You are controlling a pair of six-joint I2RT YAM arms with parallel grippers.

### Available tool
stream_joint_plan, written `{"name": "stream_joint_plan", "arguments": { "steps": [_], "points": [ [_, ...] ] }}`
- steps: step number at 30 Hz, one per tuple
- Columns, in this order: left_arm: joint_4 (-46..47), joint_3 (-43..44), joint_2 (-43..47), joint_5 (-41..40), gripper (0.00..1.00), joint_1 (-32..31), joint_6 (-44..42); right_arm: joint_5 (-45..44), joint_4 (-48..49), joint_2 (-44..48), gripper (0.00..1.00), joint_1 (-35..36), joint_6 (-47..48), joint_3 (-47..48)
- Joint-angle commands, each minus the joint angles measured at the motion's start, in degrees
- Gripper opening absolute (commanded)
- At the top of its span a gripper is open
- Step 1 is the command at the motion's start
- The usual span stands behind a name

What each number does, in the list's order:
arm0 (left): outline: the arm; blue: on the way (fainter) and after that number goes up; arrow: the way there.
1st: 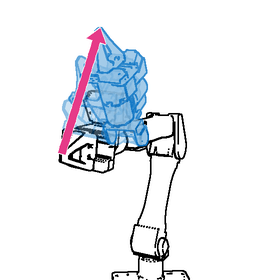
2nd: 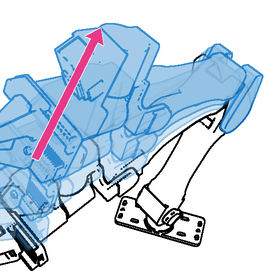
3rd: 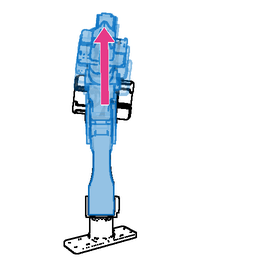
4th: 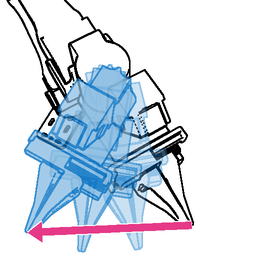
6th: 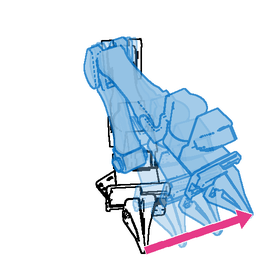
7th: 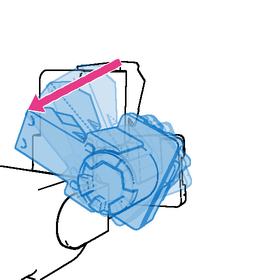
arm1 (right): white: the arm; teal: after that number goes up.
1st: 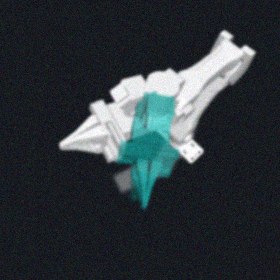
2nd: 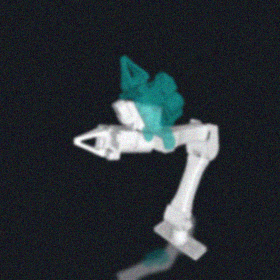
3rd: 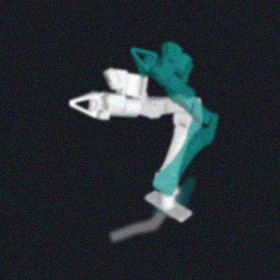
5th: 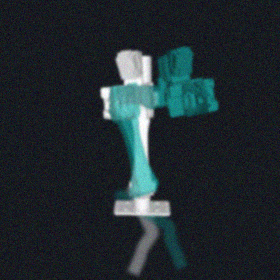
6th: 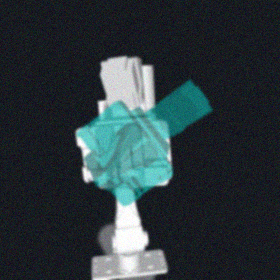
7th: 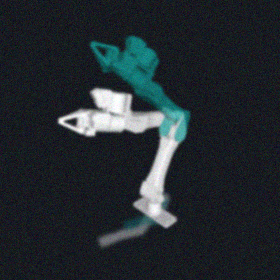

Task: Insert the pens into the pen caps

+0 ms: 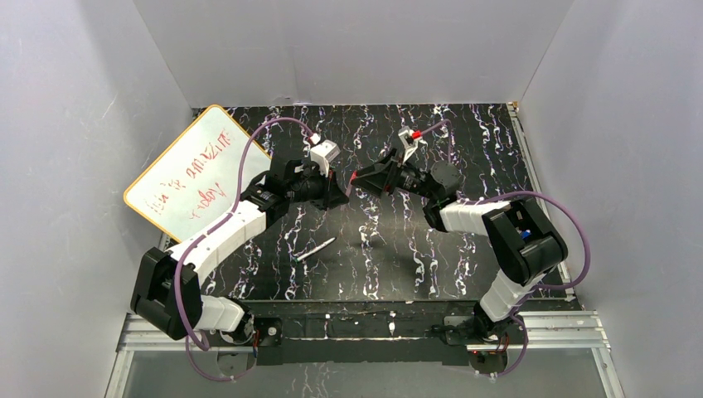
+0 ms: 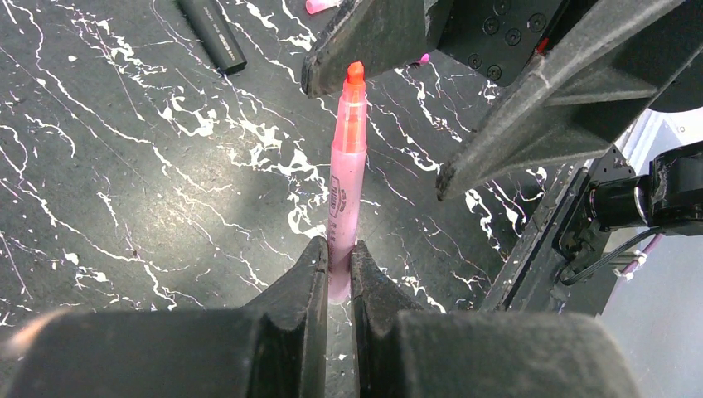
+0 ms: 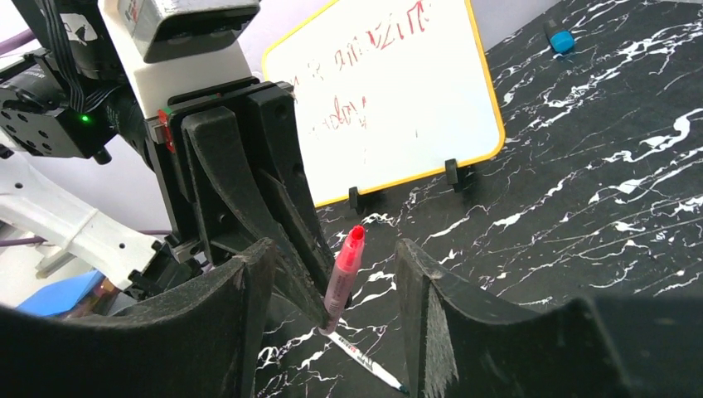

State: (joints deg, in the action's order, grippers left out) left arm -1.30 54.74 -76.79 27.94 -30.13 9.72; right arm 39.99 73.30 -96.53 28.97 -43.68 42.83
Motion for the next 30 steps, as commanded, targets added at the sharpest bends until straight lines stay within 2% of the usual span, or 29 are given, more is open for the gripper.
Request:
{"name": "stream_joint_plan", "arguments": {
  "steps": [1, 12, 16, 22, 27, 30],
  "points": [
    [0.96, 0.26, 0.27, 1.74, 0.0, -0.19, 0.25, 1.79, 0.65, 0.55, 0.62, 0.85, 2.05, 3.33],
    [3.38, 0.18, 0.92, 2.02, 0.0, -0.19, 1.35, 2.68, -4.3, -0.36, 0.59, 2.38, 5.28, 5.02],
    [3.78, 0.45, 1.04, 2.22, 0.0, -0.19, 1.53, 2.81, -5.09, -0.71, 0.55, 2.58, 5.45, 5.49],
    [3.77, 0.03, 0.95, 2.5, 0.0, -0.19, 1.53, 2.9, -5.71, -1.02, 0.39, 2.66, 5.36, 6.08],
    [4.3, -0.46, 0.86, 2.75, 0.0, -0.19, 1.53, 2.81, -7.72, -1.59, 0.17, 2.65, 5.64, 6.97],
    [5.1, -1.17, 0.68, 3.3, 0.0, -0.19, 1.45, 2.61, -7.91, -1.64, 0.1, 2.66, 5.48, 6.96]
  ]
}}
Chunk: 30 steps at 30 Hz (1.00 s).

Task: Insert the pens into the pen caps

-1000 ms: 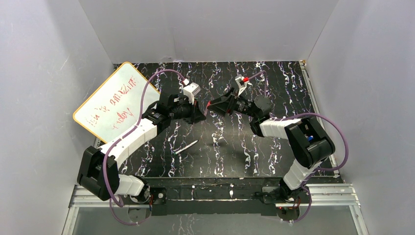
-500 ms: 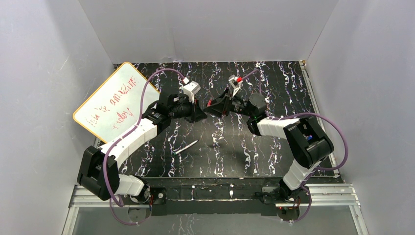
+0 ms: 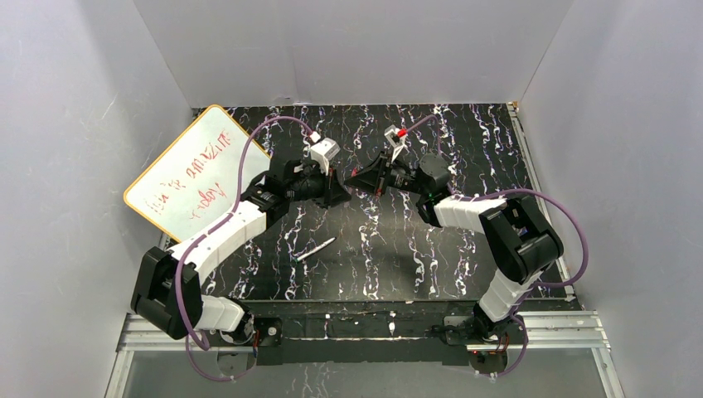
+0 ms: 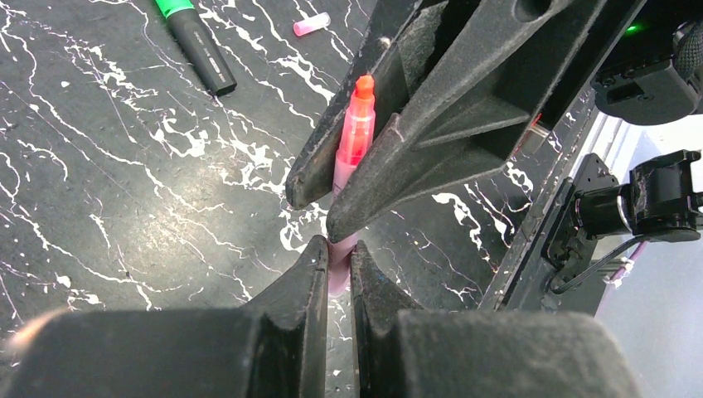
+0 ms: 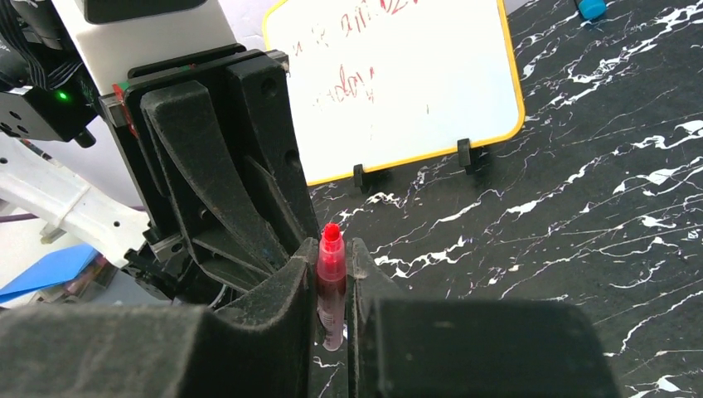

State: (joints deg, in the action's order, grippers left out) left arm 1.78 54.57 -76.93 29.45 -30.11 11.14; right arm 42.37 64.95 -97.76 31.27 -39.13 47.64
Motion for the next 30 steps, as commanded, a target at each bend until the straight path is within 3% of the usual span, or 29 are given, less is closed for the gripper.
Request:
{"name": "stream_joint_plan", "arguments": {
  "steps": [1, 2, 5, 7, 9, 15, 23, 27, 30],
  "points": [
    [2.51, -1.42, 0.74, 2.54, 0.0, -0.21, -0.05, -0.12, 0.38, -0.35, 0.1, 0.3, 0.84, 2.14],
    [2.93, -2.02, 0.65, 3.22, 0.01, -0.19, -0.13, -0.8, 0.02, -0.21, 0.09, 0.36, 0.86, 2.07],
    [4.93, -3.99, 0.99, 4.56, 0.37, -0.21, 0.13, -3.27, -1.0, 0.33, 0.09, 0.31, 1.07, 1.75],
    [8.17, -5.99, 2.0, 5.07, 0.47, -0.21, 0.84, -4.33, -0.1, 0.62, 0.09, 0.37, 0.41, 1.23],
    [10.92, -7.85, 3.07, 5.08, 0.5, -0.21, 1.75, -4.51, 2.03, 0.4, 0.09, 0.38, -1.29, 0.87],
    [11.53, -8.91, 3.36, 4.57, 0.49, -0.17, 1.73, -4.46, 8.31, -0.94, 0.09, 0.51, -6.21, 0.47],
    [14.68, -10.67, 6.0, 2.76, 0.48, -0.21, 1.26, -3.77, 9.53, -2.59, 0.09, 2.24, -7.45, 0.67],
    [15.16, -10.4, 4.81, 5.12, 0.27, -0.21, 1.52, -3.53, 9.85, -3.23, 0.09, 2.87, -7.71, 1.01],
    [14.33, -10.12, 4.17, 5.74, 0.23, -0.21, 1.39, -3.87, 10.02, -3.1, 0.09, 2.92, -7.66, 0.79]
  ]
}}
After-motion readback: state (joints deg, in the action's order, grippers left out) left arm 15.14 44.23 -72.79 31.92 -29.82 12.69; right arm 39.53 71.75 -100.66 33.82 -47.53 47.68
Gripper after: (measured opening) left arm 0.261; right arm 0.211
